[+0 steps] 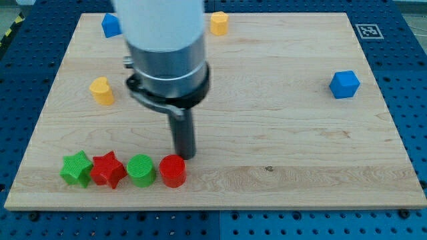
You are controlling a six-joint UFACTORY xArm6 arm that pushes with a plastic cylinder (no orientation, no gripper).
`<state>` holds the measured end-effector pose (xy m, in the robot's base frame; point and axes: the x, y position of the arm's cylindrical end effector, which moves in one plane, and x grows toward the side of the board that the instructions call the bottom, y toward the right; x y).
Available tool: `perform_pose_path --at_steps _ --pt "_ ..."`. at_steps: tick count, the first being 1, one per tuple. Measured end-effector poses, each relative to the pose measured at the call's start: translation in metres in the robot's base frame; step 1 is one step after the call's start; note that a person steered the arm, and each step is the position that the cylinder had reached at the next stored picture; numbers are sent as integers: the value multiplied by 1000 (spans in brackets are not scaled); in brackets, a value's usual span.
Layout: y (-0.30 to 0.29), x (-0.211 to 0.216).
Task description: Move the blue cube to the centre of the board
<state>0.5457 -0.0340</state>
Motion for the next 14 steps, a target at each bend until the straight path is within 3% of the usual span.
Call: perform_pose_path --at_steps 2,6,8,9,11,12,13,14 --pt "54 -3" --pt "91 -5" --pt "168 -5" --pt "237 -5" --pt "308 -30" --pt "334 -72" --pt "350 -128" --pt "320 -143"
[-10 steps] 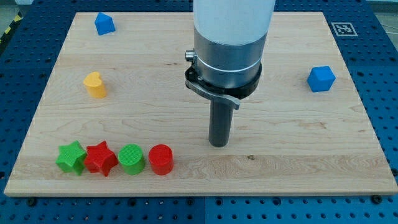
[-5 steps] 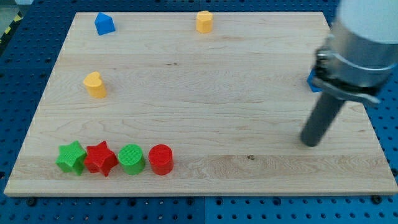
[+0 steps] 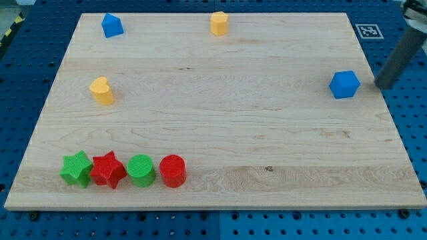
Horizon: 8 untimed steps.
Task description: Move the blue cube to the centre of the board
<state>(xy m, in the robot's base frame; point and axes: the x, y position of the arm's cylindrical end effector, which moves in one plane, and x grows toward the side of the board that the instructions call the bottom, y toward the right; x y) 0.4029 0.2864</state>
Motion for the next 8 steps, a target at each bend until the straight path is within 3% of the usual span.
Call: perform_pose_path --at_steps 8 --pt "-90 6"
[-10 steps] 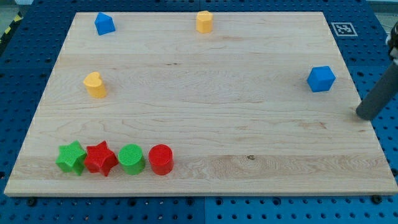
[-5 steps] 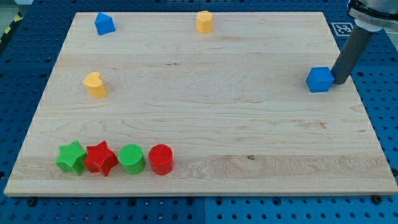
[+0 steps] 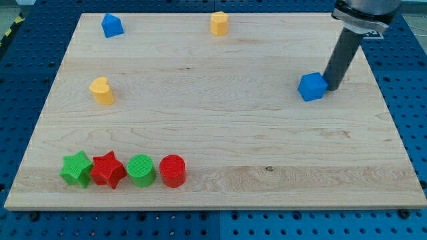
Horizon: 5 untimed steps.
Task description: Move the blue cube to the centre of the board
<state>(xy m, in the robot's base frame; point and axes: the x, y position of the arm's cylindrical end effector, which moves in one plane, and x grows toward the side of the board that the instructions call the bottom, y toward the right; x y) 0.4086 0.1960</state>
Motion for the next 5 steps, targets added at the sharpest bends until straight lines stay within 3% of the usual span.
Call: perform_pose_path --at_steps 2,4,5 --pt "-49 -6" --pt "6 32" --pt "-17 47"
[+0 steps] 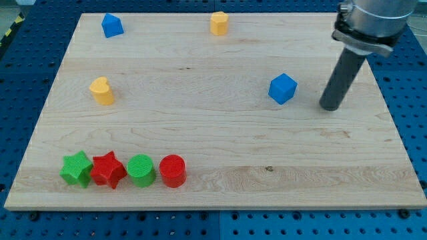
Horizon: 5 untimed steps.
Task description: Move the blue cube to the centre of the board
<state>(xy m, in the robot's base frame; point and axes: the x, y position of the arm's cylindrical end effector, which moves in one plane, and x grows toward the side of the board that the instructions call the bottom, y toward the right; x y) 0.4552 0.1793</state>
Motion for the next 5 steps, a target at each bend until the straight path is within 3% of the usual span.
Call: perform_pose_path --at_steps 5 --pt "-89 -35"
